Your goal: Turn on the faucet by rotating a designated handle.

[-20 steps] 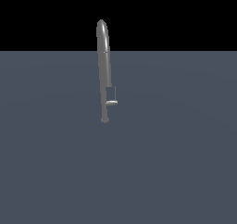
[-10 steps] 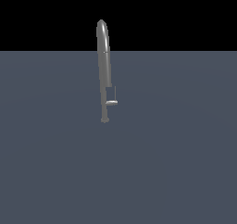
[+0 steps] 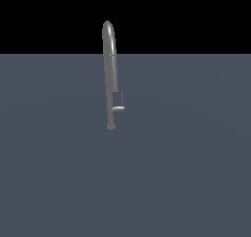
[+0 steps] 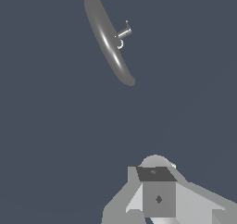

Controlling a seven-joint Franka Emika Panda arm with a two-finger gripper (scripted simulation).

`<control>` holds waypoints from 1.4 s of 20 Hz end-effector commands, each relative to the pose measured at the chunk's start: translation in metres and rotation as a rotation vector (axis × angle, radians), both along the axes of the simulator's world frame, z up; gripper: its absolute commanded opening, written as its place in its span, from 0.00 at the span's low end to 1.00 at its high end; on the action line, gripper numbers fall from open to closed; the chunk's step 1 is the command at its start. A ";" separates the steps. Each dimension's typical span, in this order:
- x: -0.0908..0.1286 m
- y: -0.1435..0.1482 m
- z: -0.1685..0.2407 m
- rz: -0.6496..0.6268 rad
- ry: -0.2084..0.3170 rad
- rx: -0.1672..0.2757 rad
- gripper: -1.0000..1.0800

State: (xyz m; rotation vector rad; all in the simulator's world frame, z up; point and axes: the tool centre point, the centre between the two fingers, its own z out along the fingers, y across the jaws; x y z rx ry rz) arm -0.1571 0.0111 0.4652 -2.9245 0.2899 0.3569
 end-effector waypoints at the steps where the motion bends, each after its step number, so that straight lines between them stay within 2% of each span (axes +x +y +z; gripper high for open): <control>1: 0.014 0.001 -0.006 -0.031 0.038 0.030 0.00; 15: 0.089 0.000 -0.052 -0.210 0.257 0.208 0.00; 28: 0.151 -0.005 -0.112 -0.388 0.477 0.389 0.00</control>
